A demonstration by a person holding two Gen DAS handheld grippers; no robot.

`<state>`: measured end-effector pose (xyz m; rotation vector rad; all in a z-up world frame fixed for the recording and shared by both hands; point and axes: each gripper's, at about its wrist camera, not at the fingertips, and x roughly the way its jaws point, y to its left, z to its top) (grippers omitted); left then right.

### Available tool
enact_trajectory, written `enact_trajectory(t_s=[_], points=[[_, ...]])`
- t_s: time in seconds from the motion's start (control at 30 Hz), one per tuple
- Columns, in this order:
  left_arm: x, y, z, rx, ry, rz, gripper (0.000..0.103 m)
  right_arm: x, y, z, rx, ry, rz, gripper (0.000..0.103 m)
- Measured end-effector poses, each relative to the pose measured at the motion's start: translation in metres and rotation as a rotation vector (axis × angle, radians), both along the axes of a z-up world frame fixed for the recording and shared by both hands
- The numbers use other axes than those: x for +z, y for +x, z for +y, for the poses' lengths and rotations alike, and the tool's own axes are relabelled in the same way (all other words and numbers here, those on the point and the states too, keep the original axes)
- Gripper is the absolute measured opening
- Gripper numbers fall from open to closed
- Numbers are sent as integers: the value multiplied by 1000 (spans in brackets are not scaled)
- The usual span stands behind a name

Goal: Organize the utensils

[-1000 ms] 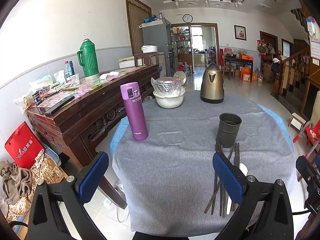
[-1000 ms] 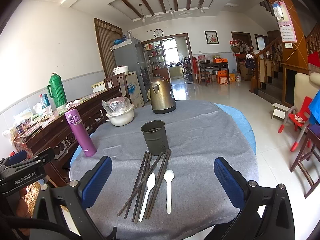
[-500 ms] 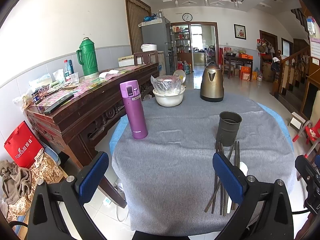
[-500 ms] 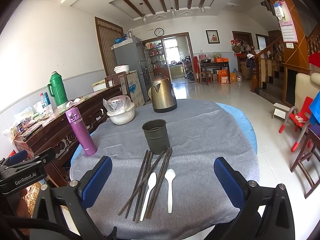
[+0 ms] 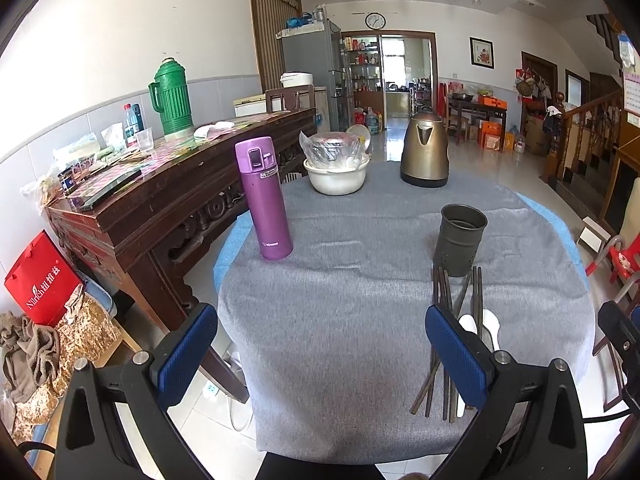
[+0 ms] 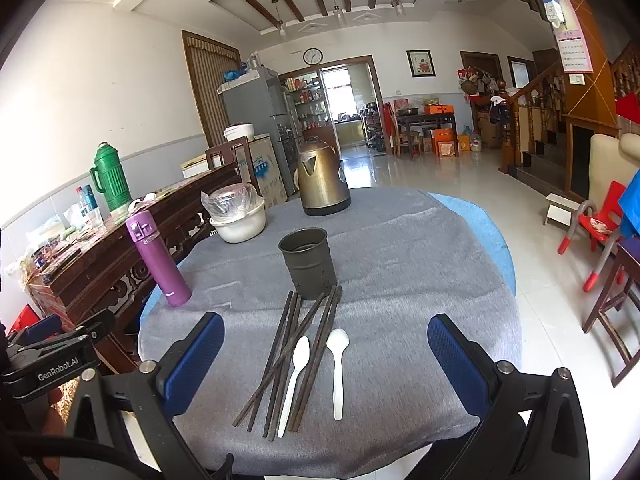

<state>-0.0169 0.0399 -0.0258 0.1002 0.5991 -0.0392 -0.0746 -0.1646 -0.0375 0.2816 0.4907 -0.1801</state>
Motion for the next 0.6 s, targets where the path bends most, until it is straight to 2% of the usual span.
enact_trajectory(t_s=[0.27, 0.4, 0.5, 0.6], points=[[-8, 1, 3, -10, -19, 31, 103, -6, 2, 2, 6, 3, 18, 103], [-22, -5, 6, -76, -98, 97, 103, -9, 2, 0, -3, 4, 25, 103], [-32, -13, 10, -108, -126, 142, 103, -9, 0, -3, -18, 2, 21, 103], [-32, -23, 20, -116, -184, 133, 103, -8, -3, -10, -41, 6, 8, 103]])
